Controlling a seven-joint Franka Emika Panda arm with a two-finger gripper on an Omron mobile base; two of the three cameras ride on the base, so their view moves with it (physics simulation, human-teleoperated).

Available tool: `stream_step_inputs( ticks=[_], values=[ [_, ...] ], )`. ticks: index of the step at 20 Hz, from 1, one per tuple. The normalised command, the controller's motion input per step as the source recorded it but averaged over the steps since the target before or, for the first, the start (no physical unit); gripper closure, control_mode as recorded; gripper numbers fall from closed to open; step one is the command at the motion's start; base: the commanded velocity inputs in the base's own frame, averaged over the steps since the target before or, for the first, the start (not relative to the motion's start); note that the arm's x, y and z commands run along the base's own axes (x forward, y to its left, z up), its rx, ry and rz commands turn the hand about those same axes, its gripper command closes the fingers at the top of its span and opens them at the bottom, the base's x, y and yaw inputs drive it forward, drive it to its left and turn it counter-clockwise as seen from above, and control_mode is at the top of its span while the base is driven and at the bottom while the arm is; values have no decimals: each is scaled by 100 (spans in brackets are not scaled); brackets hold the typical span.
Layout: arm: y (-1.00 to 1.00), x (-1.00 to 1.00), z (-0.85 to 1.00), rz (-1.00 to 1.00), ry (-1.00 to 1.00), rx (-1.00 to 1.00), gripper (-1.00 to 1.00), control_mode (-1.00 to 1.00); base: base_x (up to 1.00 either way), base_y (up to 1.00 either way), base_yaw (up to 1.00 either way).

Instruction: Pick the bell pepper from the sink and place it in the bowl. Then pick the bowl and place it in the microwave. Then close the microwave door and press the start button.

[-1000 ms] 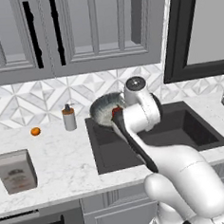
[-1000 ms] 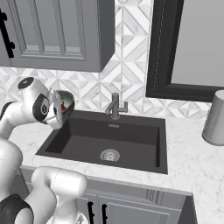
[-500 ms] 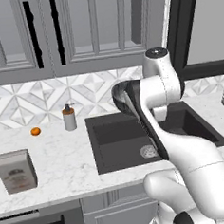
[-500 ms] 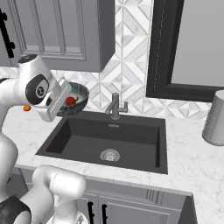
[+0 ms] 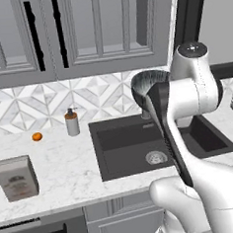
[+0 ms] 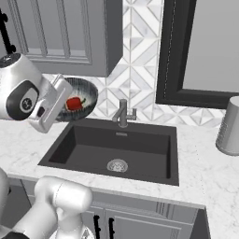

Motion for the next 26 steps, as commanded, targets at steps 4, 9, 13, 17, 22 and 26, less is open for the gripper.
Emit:
stream_step_inputs(
  ticks=[4, 9, 13, 17, 22, 26],
  values=[
    [-28, -61, 57, -2, 3, -2, 100, -100, 0, 0, 0],
    [-15, -60, 38, 0, -1, -8, 100, -100, 0, 0, 0],
    [0, -45, 44, 1, 0, -5, 100, -100, 0, 0, 0],
    [-2, -55, 14, 5, -16, -5, 100, -100, 0, 0, 0],
    [0, 0, 0, 0, 0, 0, 100, 100, -55, -30, 5],
    [0, 0, 0, 0, 0, 0, 100, 100, -78, -7, -9]
  ],
)
